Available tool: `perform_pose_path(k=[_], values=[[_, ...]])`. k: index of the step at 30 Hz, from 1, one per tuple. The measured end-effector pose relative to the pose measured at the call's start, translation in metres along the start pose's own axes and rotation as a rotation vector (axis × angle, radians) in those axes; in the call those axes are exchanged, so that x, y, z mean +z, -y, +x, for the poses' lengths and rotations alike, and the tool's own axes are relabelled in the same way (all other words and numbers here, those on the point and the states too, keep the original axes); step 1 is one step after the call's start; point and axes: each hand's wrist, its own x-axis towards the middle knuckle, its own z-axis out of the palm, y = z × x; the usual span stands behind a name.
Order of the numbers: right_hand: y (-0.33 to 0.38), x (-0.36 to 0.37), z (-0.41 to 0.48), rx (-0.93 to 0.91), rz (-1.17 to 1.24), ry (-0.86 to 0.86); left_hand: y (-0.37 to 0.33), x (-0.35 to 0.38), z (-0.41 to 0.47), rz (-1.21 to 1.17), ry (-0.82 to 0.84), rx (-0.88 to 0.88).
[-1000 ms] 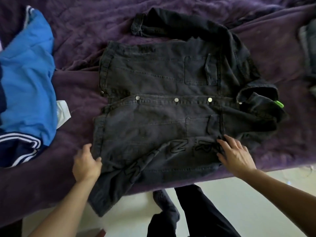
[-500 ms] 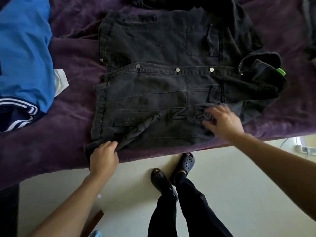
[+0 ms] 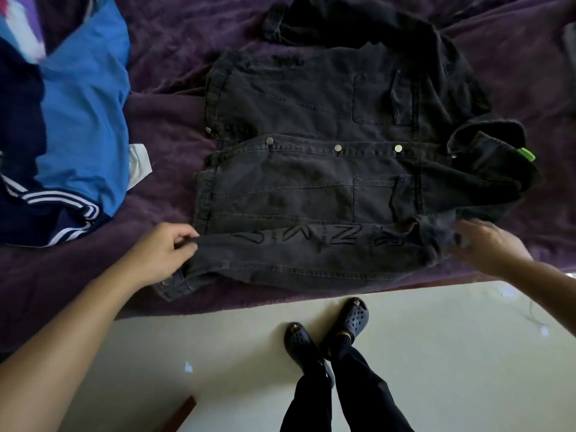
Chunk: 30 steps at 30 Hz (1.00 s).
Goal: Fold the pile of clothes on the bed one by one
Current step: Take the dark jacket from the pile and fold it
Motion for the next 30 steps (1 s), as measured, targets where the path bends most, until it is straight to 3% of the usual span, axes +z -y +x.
perform_pose_path(k=[2,4,8,12,14,17,21,22,24,26,27,29,30], values=[[0.033,0.000,0.025,-0.146,-0.002,-0.055,-0.008,-0.002,0.022,0.038,-0.091,0.038],[0.073,0.005,0.045,-0.256,0.001,0.026,-0.009,-0.003,0.044,0.110,-0.139,0.015],[0.092,0.021,0.061,-0.209,-0.110,0.212,-0.006,-0.011,0.066,0.170,-0.147,0.004],[0.049,-0.019,0.059,-0.194,0.212,0.287,-0.012,-0.021,0.074,0.057,-0.040,-0.021],[0.033,-0.058,0.071,-0.154,0.294,0.209,-0.018,-0.021,0.086,0.031,-0.024,-0.025],[0.029,-0.096,0.111,-0.153,0.278,0.120,-0.027,-0.011,0.119,0.106,-0.123,-0.041],[0.049,-0.075,0.148,-0.078,-0.058,0.106,-0.031,0.020,0.145,0.544,-0.226,-0.270],[0.057,-0.067,0.144,-0.110,-0.076,0.004,-0.033,0.029,0.142,0.570,-0.293,-0.207],[0.074,-0.048,0.121,-0.294,0.004,-0.251,-0.037,0.054,0.125,0.533,-0.358,0.085],[0.089,-0.023,0.082,-0.526,0.094,-0.366,-0.032,0.084,0.097,0.525,-0.212,0.295],[0.093,-0.006,0.062,-0.621,0.094,-0.337,-0.027,0.097,0.083,0.568,-0.070,0.289],[0.095,0.028,0.033,-0.709,-0.034,-0.142,-0.005,0.117,0.062,0.692,0.127,0.193],[0.093,0.042,0.027,-0.683,-0.115,-0.050,0.009,0.123,0.058,0.726,0.132,0.147]])
